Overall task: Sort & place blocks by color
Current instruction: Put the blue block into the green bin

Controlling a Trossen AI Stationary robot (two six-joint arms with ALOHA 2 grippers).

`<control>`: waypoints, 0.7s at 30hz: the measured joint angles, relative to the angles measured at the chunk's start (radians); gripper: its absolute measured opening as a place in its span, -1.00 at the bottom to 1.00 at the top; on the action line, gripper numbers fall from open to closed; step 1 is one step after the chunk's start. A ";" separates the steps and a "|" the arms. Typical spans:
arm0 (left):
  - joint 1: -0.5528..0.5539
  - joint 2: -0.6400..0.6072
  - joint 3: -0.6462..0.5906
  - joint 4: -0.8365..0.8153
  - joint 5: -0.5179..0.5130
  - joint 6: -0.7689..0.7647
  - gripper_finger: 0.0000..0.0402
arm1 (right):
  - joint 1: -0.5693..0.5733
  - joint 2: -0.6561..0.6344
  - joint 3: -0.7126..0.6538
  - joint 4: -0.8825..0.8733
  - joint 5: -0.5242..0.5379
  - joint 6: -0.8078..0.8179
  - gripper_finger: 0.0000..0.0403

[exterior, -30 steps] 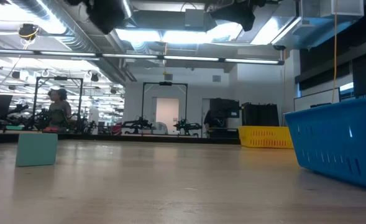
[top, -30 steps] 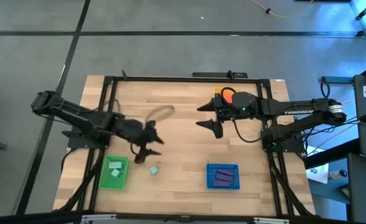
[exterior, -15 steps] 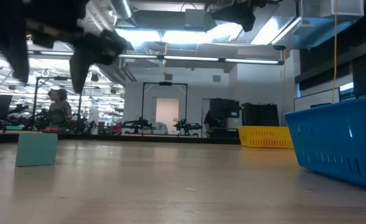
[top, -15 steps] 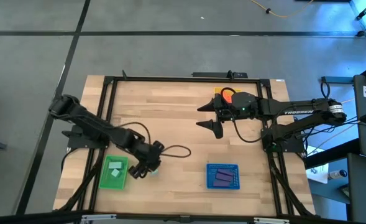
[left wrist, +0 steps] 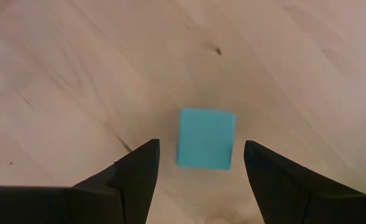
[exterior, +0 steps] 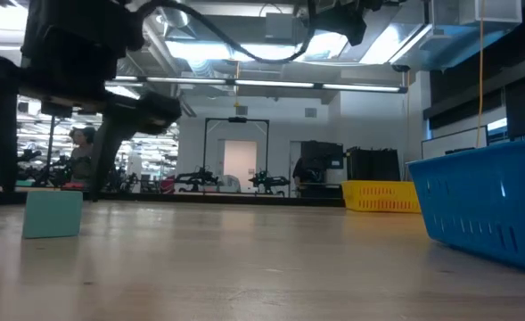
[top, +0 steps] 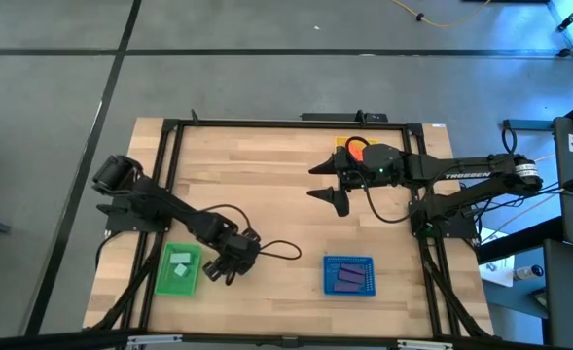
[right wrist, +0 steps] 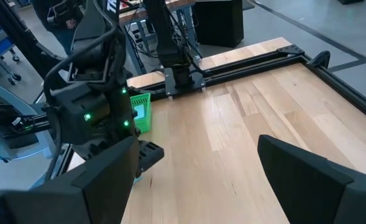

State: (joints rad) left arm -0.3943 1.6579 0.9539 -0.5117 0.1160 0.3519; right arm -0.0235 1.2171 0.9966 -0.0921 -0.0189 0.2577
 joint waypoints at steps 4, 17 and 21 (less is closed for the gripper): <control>0.000 0.006 0.000 0.004 0.004 0.024 0.13 | 0.000 0.000 0.000 0.000 0.000 0.000 0.65; 0.002 0.006 -0.042 0.064 0.010 0.047 0.13 | 0.000 0.000 0.000 0.000 0.000 0.000 0.65; 0.003 0.006 -0.042 0.065 0.010 0.047 0.12 | 0.000 0.000 0.000 0.000 0.002 0.000 0.65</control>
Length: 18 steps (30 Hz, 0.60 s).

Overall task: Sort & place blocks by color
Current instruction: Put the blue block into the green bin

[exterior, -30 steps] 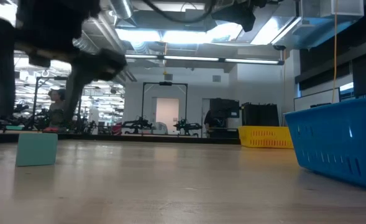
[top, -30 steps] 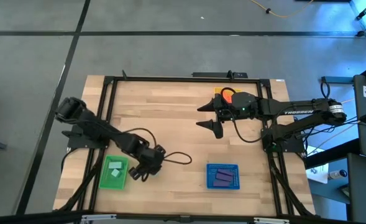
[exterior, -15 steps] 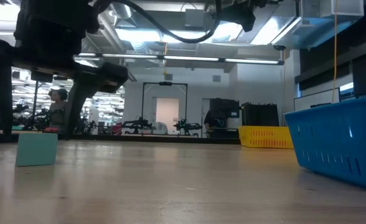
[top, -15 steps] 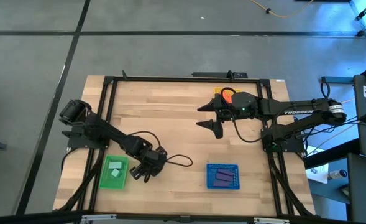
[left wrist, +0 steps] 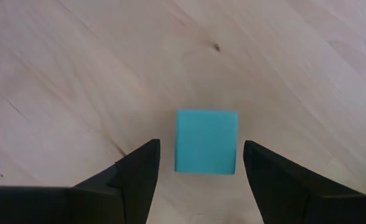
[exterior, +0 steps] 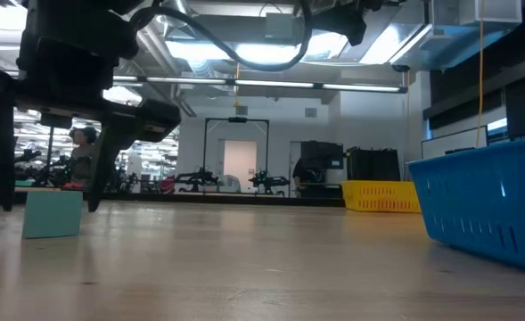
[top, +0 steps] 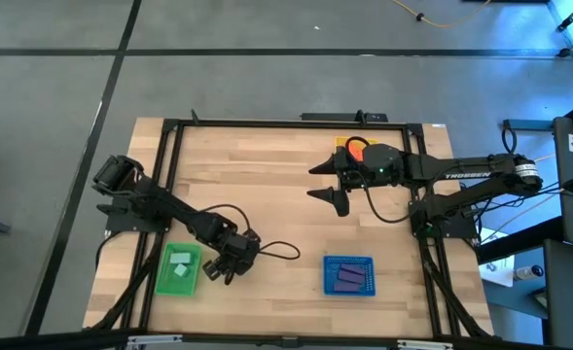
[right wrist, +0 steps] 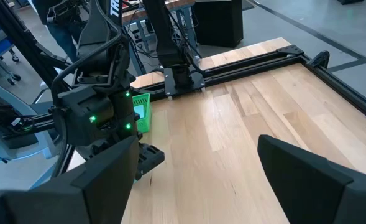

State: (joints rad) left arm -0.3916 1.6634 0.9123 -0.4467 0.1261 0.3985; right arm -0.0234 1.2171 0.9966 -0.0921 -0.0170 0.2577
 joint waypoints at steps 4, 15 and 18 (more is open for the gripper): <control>0.000 0.000 0.000 0.005 0.000 0.000 0.06 | 0.000 0.000 0.000 0.000 0.000 0.000 0.65; 0.000 0.000 0.000 0.011 0.000 -0.018 -0.30 | 0.000 0.000 0.000 0.000 0.000 0.002 0.65; 0.006 -0.001 0.000 0.016 0.003 -0.074 -0.40 | 0.000 0.000 0.000 0.000 0.000 0.007 0.65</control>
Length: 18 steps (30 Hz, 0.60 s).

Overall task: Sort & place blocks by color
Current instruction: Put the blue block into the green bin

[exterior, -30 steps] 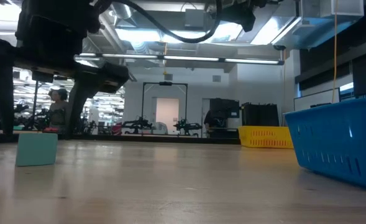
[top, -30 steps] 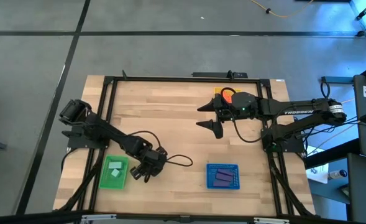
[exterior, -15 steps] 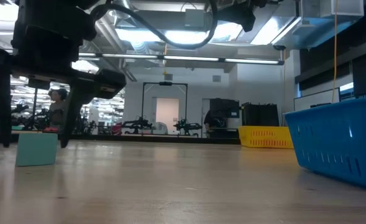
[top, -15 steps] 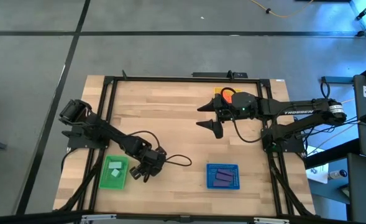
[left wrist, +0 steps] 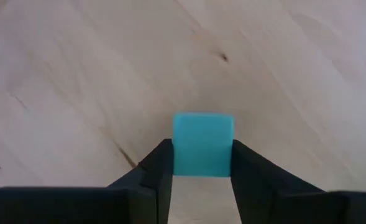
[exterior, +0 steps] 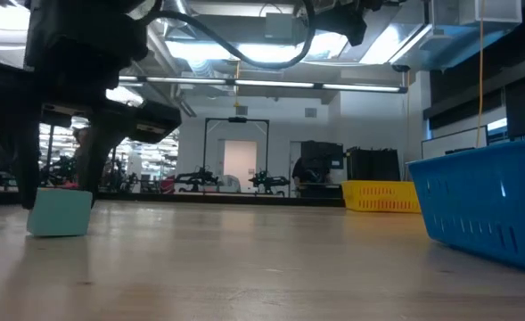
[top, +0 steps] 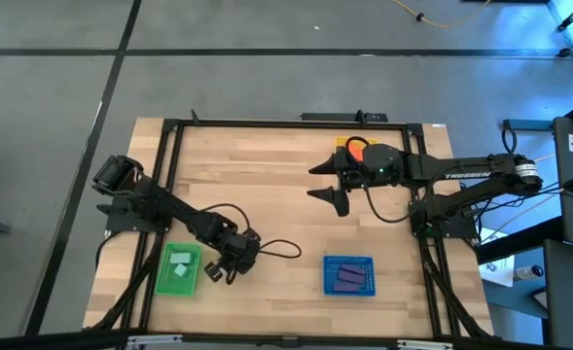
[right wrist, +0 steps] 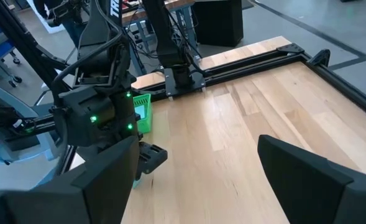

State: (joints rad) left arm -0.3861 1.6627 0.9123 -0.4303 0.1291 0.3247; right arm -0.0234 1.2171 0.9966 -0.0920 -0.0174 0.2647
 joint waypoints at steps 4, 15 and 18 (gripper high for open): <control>0.016 -0.001 0.000 -0.001 0.039 -0.072 -0.41 | 0.000 0.000 0.000 0.000 0.000 0.019 0.65; 0.107 -0.174 -0.001 -0.023 0.032 -0.247 -0.41 | 0.000 0.000 0.000 -0.001 0.000 0.019 0.65; 0.140 -0.295 -0.001 -0.027 -0.038 -0.319 -0.41 | 0.000 0.000 0.000 -0.003 0.000 0.019 0.65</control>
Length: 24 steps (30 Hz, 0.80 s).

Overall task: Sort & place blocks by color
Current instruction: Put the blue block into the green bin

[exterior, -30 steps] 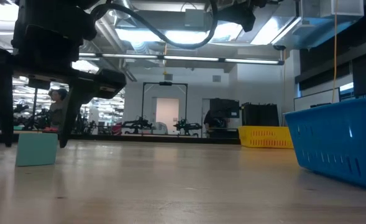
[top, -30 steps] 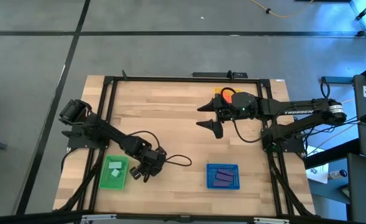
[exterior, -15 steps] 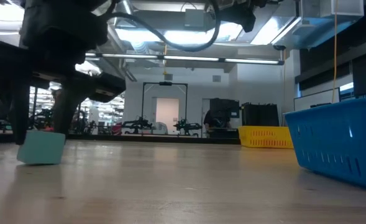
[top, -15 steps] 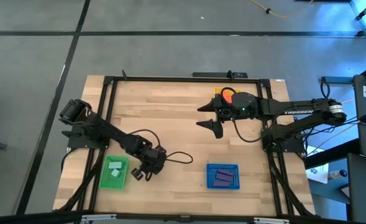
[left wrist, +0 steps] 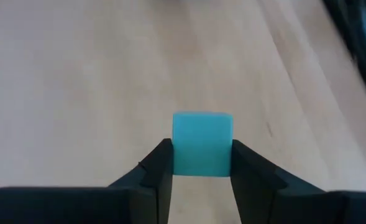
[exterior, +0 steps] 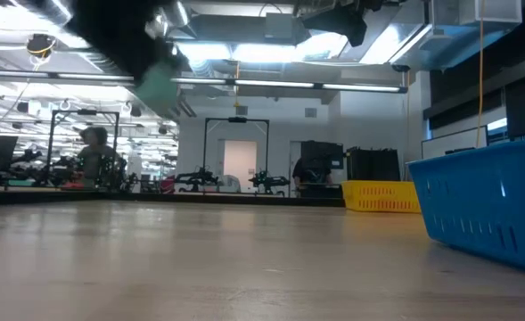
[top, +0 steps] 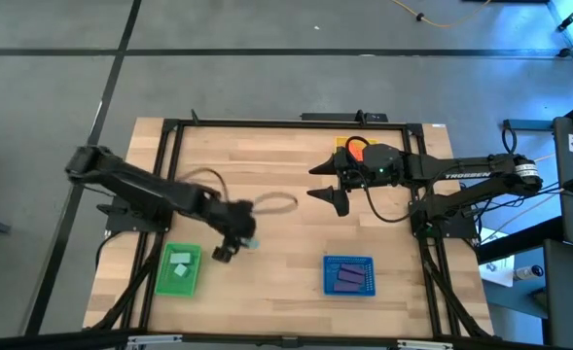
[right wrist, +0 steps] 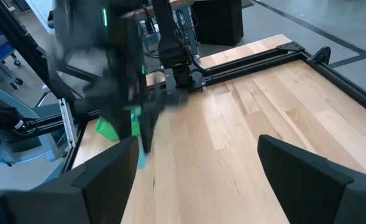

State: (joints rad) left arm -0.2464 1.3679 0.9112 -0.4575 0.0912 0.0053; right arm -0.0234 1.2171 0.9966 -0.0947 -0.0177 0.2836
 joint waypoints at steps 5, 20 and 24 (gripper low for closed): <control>0.020 -0.227 0.000 0.063 -0.194 -0.122 -0.41 | 0.000 0.000 0.000 0.000 0.000 0.000 0.65; 0.063 -0.568 -0.261 0.679 -0.358 -0.155 -0.41 | 0.000 0.000 0.000 0.041 0.000 0.000 0.65; 0.091 -0.593 -0.349 0.813 -0.361 -0.190 -0.41 | 0.000 0.000 0.000 0.047 0.000 0.000 0.65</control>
State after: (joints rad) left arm -0.1555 0.7754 0.5626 0.3554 -0.2701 -0.1844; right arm -0.0234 1.2171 0.9966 -0.0475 -0.0181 0.2840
